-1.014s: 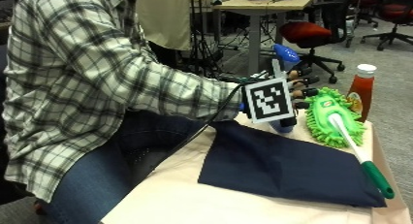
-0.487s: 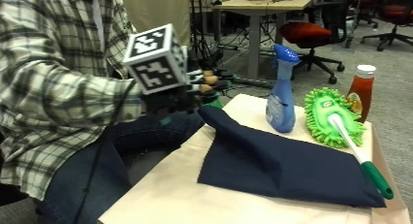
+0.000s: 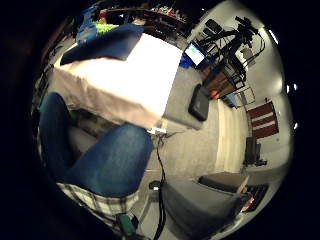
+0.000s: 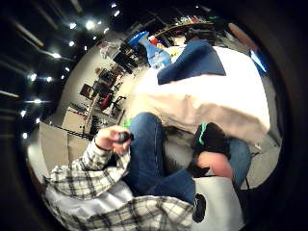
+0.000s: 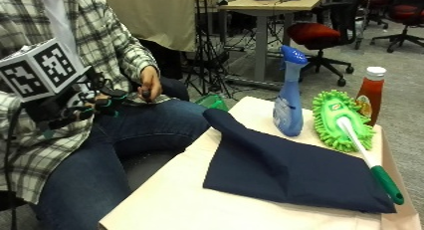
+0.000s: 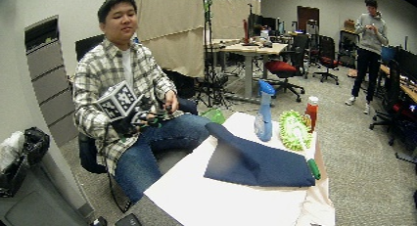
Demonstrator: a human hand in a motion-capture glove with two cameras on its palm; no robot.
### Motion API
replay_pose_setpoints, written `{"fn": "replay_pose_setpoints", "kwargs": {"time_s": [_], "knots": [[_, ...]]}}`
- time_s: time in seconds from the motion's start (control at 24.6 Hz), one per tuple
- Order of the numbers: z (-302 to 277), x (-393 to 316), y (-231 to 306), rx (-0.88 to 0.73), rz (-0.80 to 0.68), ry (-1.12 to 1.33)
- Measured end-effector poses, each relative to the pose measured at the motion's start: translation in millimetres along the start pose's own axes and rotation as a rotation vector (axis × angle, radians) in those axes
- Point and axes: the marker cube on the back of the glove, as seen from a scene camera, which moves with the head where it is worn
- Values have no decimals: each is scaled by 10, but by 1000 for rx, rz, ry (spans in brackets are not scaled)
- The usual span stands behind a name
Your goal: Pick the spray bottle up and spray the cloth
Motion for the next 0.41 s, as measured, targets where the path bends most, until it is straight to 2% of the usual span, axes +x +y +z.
{"fn": "replay_pose_setpoints", "kwargs": {"time_s": [0.2, 0.41], "knots": [[96, -140, 728, -19, 38, -62], [332, -113, 1072, -102, 66, -91]]}}
